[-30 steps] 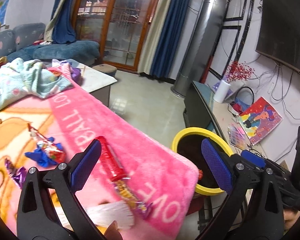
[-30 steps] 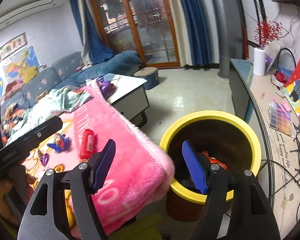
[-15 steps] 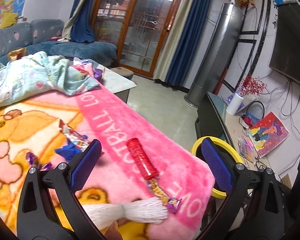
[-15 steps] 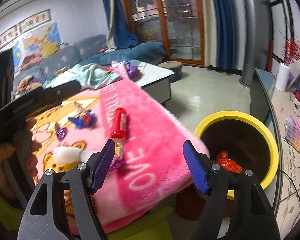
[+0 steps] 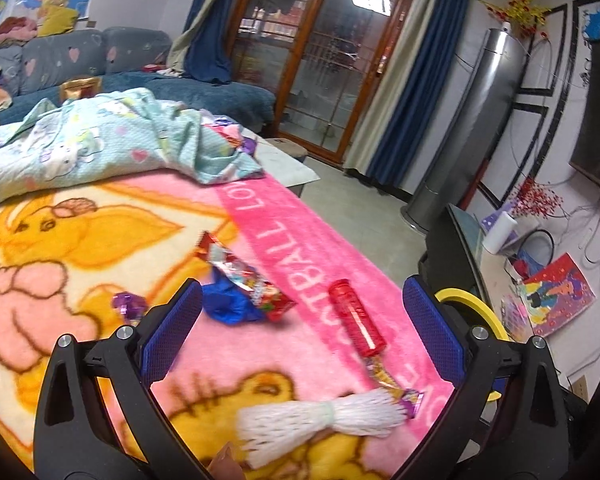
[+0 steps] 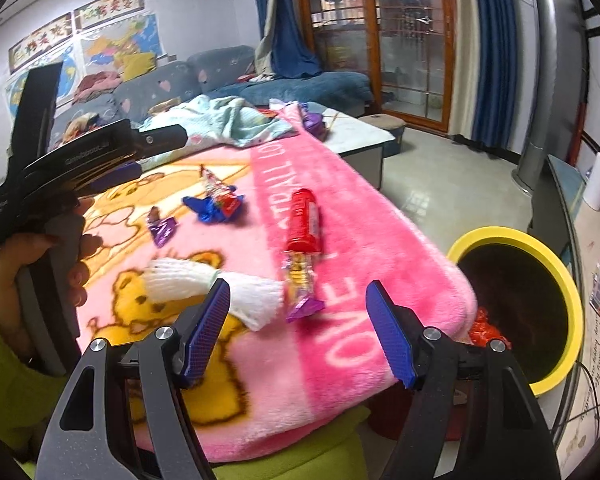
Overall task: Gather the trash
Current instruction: 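Move both grippers back over the remaining wrappers on the blanket, then grasp the purple candy wrapper with the left gripper while the right grasps the white mesh net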
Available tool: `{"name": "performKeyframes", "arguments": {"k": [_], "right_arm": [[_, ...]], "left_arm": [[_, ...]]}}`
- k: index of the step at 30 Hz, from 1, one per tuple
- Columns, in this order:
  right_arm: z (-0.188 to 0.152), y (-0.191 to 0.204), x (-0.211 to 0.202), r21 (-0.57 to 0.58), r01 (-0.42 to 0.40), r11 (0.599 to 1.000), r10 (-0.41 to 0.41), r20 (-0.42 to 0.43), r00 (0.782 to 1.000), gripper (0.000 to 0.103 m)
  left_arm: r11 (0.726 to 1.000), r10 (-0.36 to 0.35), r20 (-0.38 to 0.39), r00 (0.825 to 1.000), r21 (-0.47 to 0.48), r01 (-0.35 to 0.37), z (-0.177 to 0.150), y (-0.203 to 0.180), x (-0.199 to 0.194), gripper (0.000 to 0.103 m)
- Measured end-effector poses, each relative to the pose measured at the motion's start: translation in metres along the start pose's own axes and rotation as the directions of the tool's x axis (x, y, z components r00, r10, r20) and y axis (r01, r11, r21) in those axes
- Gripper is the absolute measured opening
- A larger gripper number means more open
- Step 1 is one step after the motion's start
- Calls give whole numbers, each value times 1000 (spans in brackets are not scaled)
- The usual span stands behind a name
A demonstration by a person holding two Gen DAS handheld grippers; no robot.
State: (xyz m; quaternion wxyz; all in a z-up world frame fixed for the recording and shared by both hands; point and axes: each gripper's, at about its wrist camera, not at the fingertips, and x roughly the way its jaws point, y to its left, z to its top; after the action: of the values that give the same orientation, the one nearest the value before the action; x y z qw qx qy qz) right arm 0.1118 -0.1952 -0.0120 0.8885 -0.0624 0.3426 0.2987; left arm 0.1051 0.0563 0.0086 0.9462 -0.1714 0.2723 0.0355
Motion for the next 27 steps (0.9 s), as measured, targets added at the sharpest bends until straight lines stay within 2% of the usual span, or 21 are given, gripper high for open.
{"name": "performKeyframes", "arguments": {"k": [9, 18, 27], "right_arm": [[1, 22, 17, -54, -41, 998, 39, -37, 999, 68], [3, 48, 47, -145, -83, 986, 70, -88, 994, 68], [5, 58, 80, -215, -98, 972, 65, -153, 986, 68]], "left_arm": [[994, 74, 2, 997, -81, -73, 0, 44, -2, 92], [977, 139, -34, 990, -161, -143, -5, 89, 5, 92], [954, 129, -104, 986, -259, -152, -19, 128, 23, 92]]}}
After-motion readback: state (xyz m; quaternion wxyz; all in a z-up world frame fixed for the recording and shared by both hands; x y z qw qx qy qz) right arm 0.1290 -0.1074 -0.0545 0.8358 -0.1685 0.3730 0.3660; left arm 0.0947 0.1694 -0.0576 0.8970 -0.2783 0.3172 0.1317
